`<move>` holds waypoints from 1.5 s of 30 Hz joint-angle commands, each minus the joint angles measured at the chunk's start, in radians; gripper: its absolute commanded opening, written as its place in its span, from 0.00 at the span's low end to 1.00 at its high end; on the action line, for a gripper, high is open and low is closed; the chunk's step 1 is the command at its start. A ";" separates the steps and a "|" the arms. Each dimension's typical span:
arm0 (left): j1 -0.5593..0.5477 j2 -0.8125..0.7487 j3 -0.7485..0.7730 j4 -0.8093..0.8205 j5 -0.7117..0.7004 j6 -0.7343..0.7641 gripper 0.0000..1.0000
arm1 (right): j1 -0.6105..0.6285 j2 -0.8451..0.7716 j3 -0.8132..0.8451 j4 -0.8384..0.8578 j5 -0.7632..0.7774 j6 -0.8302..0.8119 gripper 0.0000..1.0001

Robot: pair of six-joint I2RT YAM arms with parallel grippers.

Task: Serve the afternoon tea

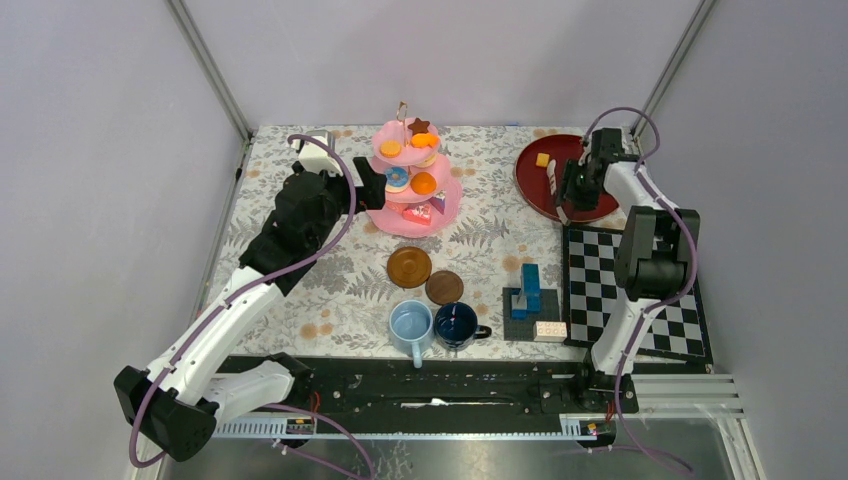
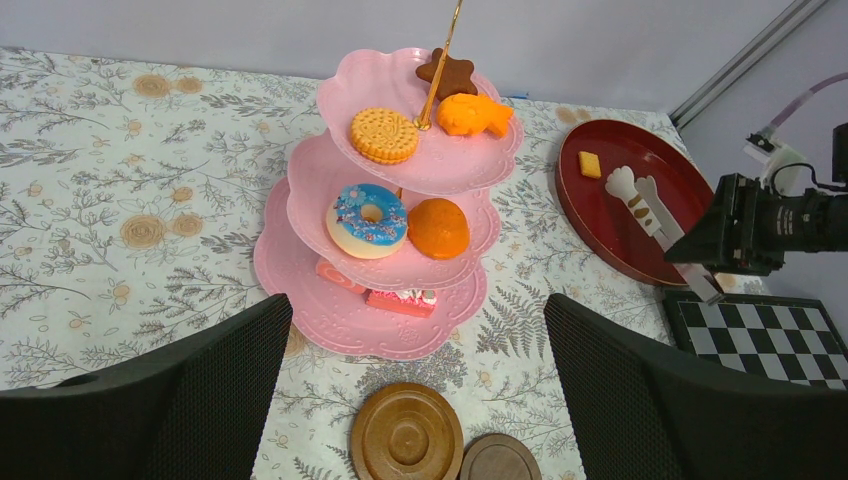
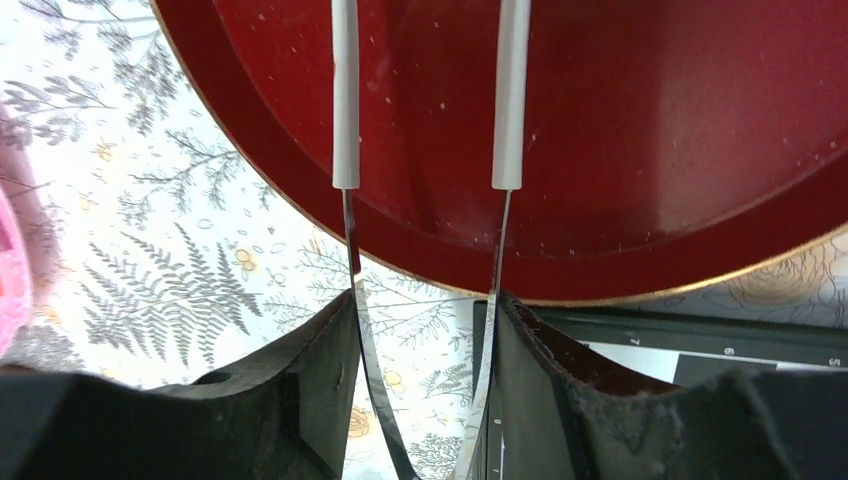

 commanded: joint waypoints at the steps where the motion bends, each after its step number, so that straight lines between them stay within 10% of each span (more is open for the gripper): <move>1: -0.002 -0.003 -0.009 0.054 0.014 -0.006 0.99 | 0.051 -0.095 -0.106 0.125 0.123 0.006 0.54; 21: -0.003 0.000 -0.008 0.054 0.010 -0.003 0.99 | 0.145 -0.120 -0.210 0.320 0.365 -0.030 0.97; 45: 0.000 0.017 -0.006 0.053 0.013 -0.004 0.99 | 0.190 0.023 -0.111 0.280 0.407 -0.009 0.89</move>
